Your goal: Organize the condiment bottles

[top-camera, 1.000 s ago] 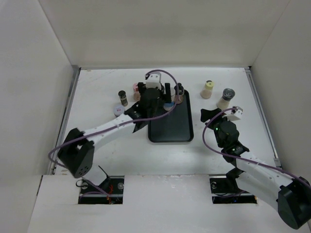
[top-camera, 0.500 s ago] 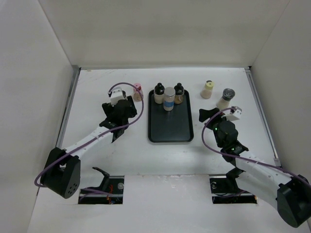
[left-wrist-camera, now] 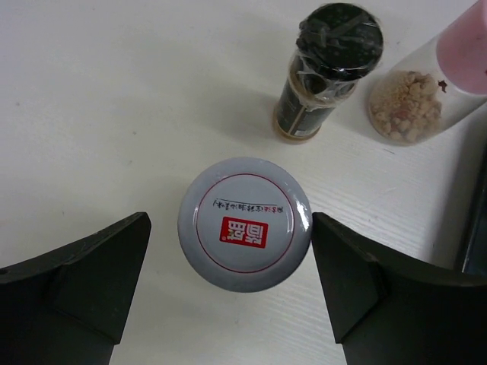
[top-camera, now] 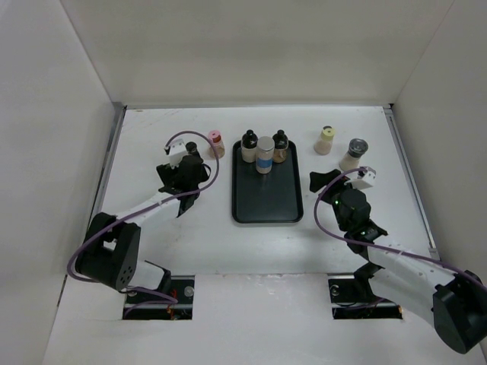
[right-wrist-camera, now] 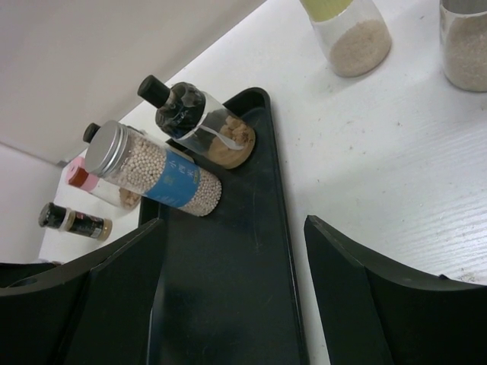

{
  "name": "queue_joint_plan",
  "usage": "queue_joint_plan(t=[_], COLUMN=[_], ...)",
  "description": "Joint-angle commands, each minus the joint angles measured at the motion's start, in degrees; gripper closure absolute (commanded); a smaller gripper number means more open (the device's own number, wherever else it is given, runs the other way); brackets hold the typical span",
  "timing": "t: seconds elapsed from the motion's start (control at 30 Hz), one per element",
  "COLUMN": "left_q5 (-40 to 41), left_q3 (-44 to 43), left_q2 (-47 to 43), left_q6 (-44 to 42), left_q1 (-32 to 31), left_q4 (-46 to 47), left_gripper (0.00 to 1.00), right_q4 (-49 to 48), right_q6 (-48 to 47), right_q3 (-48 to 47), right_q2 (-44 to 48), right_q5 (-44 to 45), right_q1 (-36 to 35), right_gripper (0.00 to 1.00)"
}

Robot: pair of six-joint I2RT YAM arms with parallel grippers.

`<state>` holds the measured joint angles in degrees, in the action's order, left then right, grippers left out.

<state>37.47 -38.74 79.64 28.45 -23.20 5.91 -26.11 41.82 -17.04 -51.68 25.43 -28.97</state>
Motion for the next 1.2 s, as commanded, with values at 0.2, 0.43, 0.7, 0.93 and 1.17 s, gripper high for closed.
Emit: queue_joint_plan(t=[0.2,0.43,0.7,0.93,1.17], left_q5=[-0.03,-0.03,-0.21,-2.14,-3.90], left_q3=[-0.11,-1.59,-11.34,-19.17,-24.62], left_q2=[0.96,-8.17,-0.90,9.12,18.26], left_q6=[0.47,-0.59,-0.41,-1.20,-1.64], left_q1=[0.40,-5.74,-17.61,-20.08,-20.43], left_q4=[7.62,4.64,4.90,8.41,9.29], left_gripper=[0.48,0.60,0.61,0.61,0.61], right_q4=[-2.63,-2.63,-2.63,-2.63,-2.46], right_q6=[-0.78,-0.78,-0.69,-0.87,-0.95], right_q3=[-2.03,-1.77,-1.68,-1.68,-1.60], right_q2=[-0.88,0.00,-0.17,0.18,1.06], right_q5=[-0.56,-0.29,-0.20,-0.38,-0.47], right_q1=[-0.60,-0.60,-0.60,-0.78,-0.87], right_gripper=[0.23,0.24,0.24,0.24,0.24])
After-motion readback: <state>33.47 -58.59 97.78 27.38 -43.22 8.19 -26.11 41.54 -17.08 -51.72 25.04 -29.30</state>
